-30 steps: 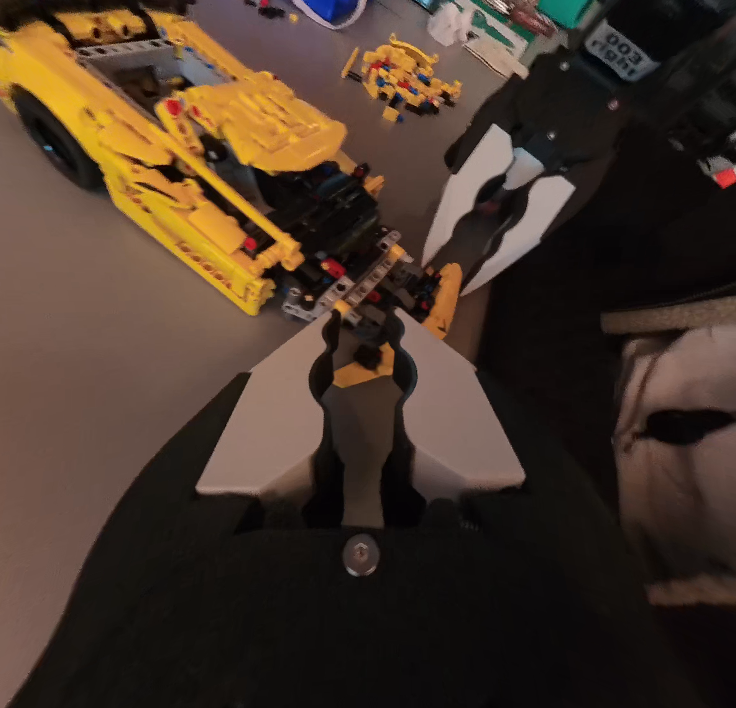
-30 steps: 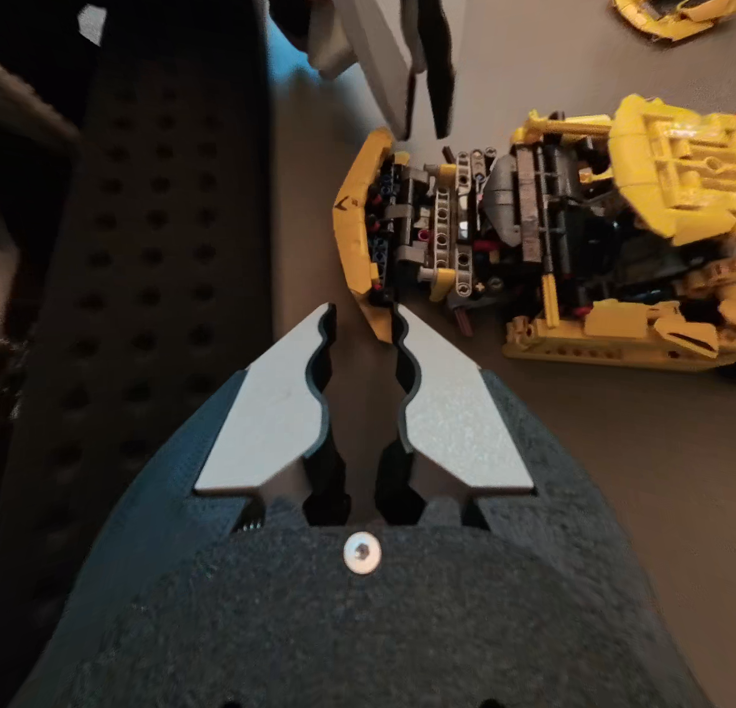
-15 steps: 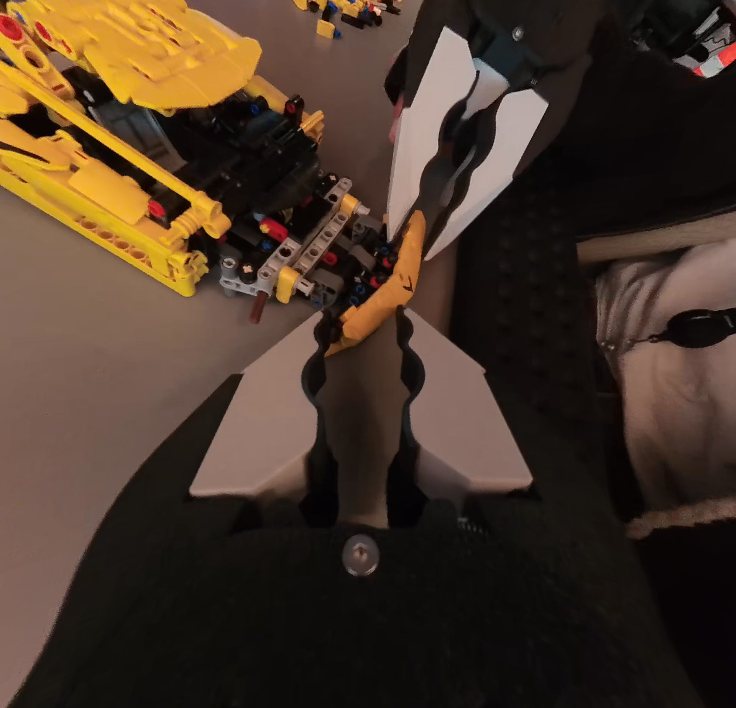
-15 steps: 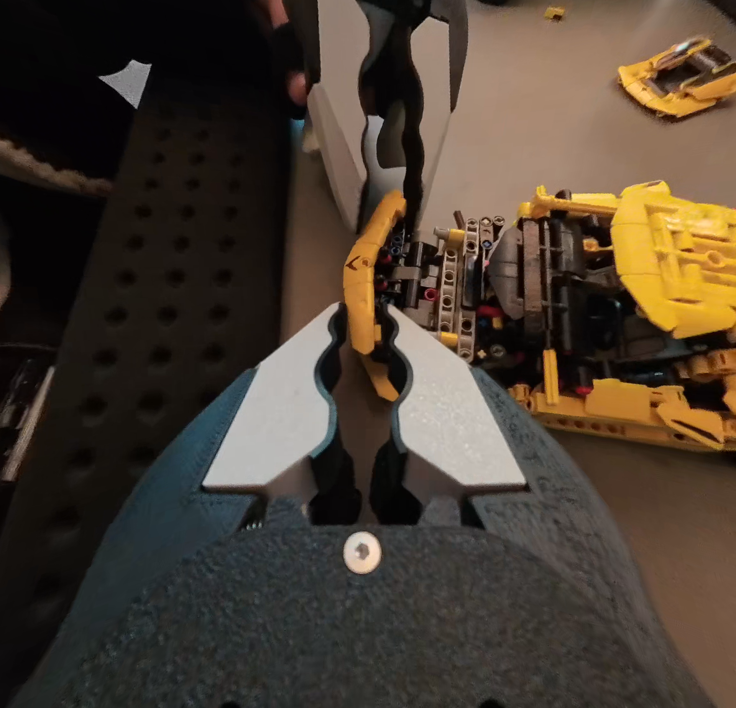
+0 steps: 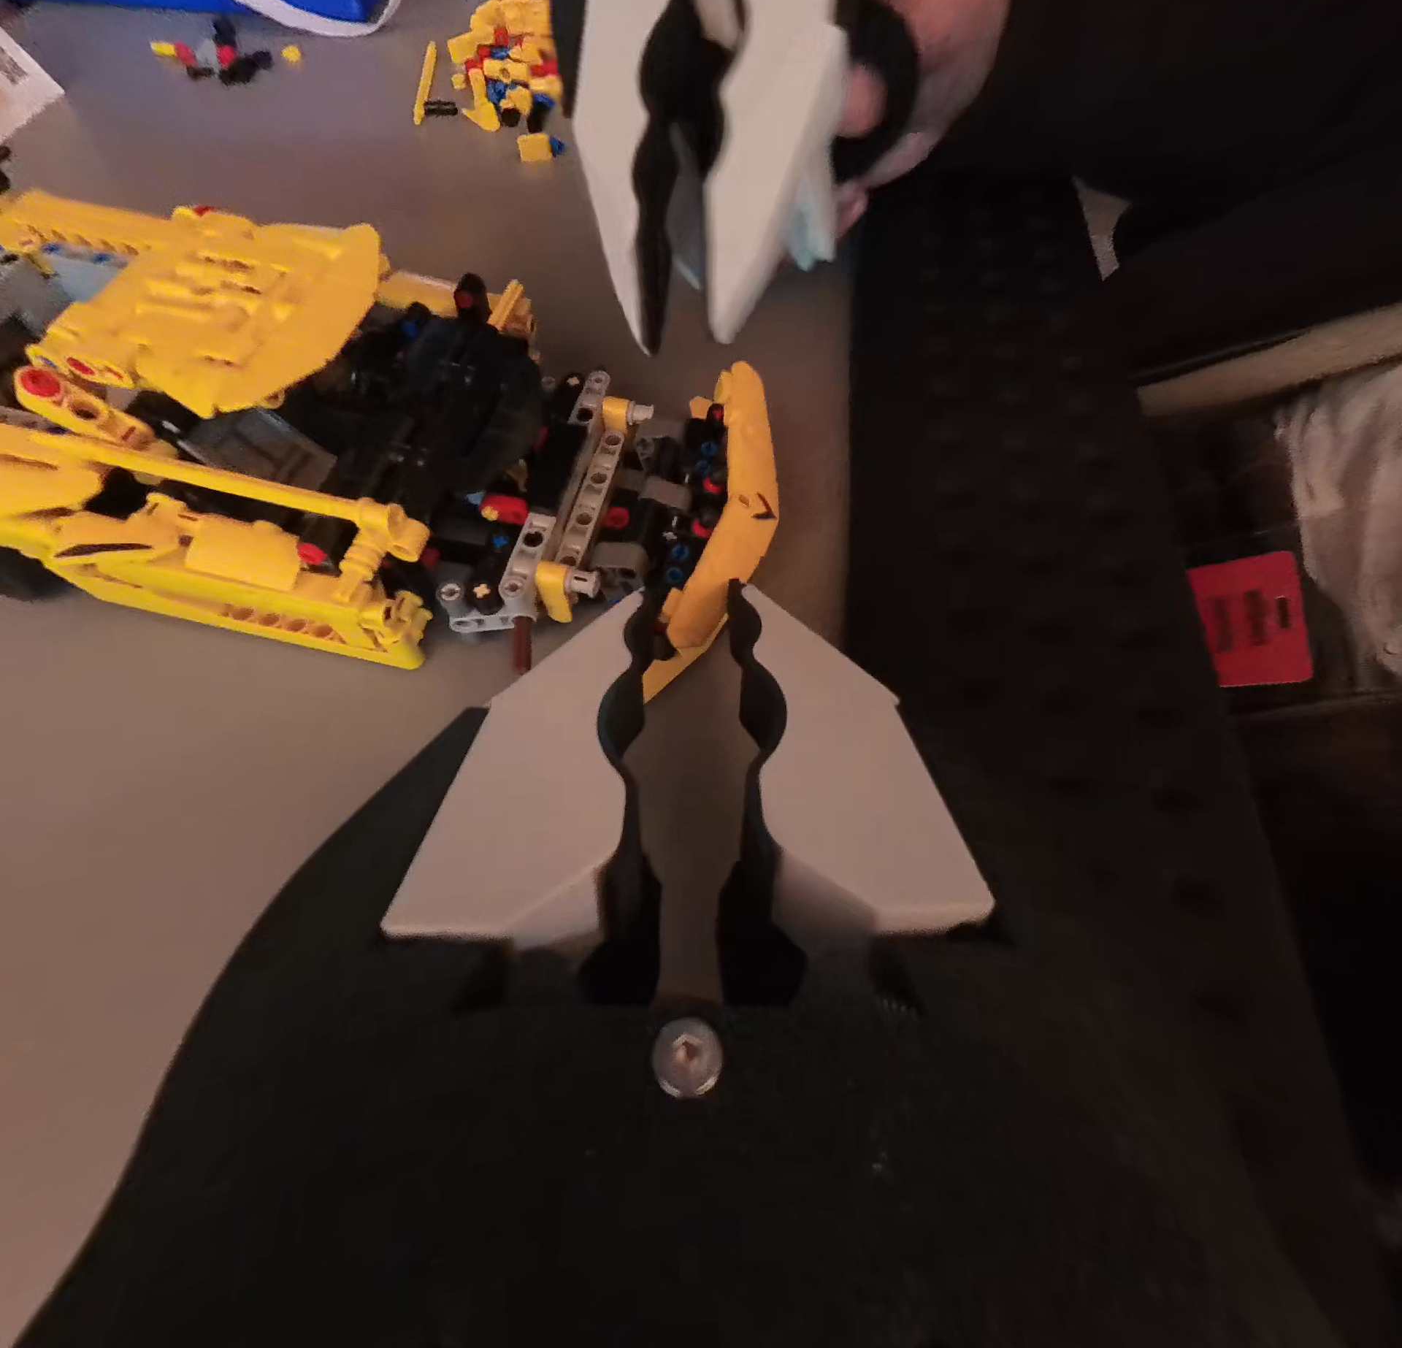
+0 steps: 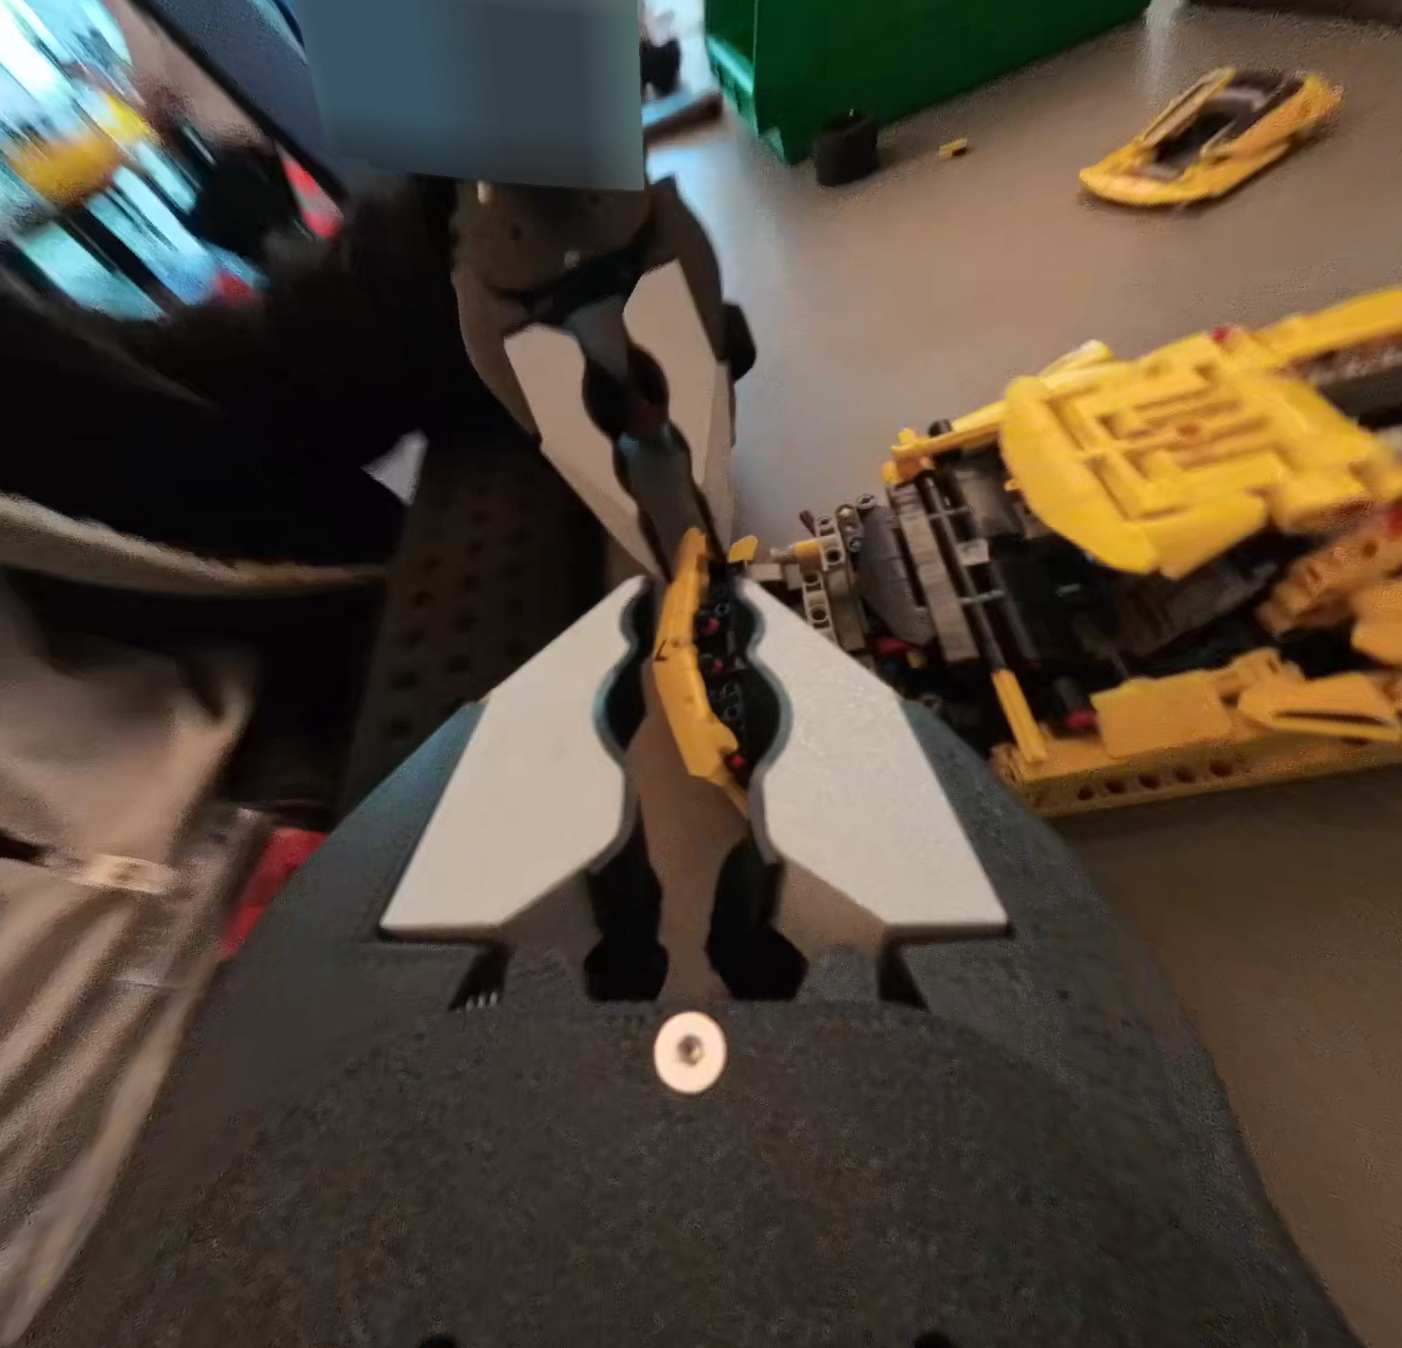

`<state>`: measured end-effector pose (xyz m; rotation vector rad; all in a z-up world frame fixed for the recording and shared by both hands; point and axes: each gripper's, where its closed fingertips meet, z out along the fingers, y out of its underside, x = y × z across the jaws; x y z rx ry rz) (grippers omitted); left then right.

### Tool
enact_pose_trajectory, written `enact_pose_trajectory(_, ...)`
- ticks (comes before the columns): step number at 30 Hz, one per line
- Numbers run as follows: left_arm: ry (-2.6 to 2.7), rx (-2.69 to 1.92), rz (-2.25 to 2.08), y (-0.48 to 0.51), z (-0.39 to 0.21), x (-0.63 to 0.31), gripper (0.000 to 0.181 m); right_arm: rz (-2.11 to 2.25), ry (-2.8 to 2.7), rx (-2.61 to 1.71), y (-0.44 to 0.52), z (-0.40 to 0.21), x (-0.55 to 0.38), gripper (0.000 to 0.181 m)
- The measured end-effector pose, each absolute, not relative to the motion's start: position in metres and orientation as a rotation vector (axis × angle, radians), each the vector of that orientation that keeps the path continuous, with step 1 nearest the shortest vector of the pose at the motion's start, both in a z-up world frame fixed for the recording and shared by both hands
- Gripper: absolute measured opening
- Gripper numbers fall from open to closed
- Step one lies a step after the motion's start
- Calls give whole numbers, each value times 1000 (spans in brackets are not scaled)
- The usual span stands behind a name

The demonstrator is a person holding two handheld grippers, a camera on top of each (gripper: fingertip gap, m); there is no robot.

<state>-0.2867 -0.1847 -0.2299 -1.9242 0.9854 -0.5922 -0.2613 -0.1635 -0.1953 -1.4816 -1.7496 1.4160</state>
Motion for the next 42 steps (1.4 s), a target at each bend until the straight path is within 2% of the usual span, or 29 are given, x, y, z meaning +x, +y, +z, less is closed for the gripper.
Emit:
enact_pose_trajectory(2,942,-1929,-621,-183,-226,-289,12,1096,-1847,-1400,-174,-205,-263,45)
enact_pose_trajectory(3,902,-1942,-632,-180,-223,-294,0,897,-1887,-1352,-174,-213,-264,54)
enact_pose_trajectory(6,843,-1984,-706,-177,-225,-298,0,371,-1966,-1155,-165,-228,-267,55)
enact_pose_trajectory(9,835,-2004,-658,-174,-229,-301,0,182,-2049,-1019,-171,-239,-273,38)
enact_pose_trajectory(10,833,-2013,-647,-174,-231,-303,0,153,-2073,-1013,-172,-245,-275,40)
enact_pose_trajectory(17,680,-1986,-667,-163,-218,-318,1,327,-2185,-1341,-167,-245,-278,38)
enact_pose_trajectory(20,518,-1936,-721,-158,-201,-334,10,522,-2178,-1423,-166,-234,-281,38)
enact_pose_trajectory(25,261,-1752,-830,-171,-158,-358,26,971,-1982,-1533,-155,-181,-285,37)
enact_pose_trajectory(30,267,-1900,-1017,-187,-174,-314,36,1160,-1873,-1596,-143,-156,-288,37)
enact_pose_trajectory(33,175,-1963,-1152,-176,-185,-283,37,1204,-1814,-1629,-137,-144,-293,37)
enact_pose_trajectory(39,-139,-1640,-1336,-152,-148,-278,37,1236,-1752,-1680,-134,-135,-303,37)
enact_pose_trajectory(42,-235,-1557,-1349,-147,-142,-290,21,1254,-1742,-1678,-136,-136,-307,37)
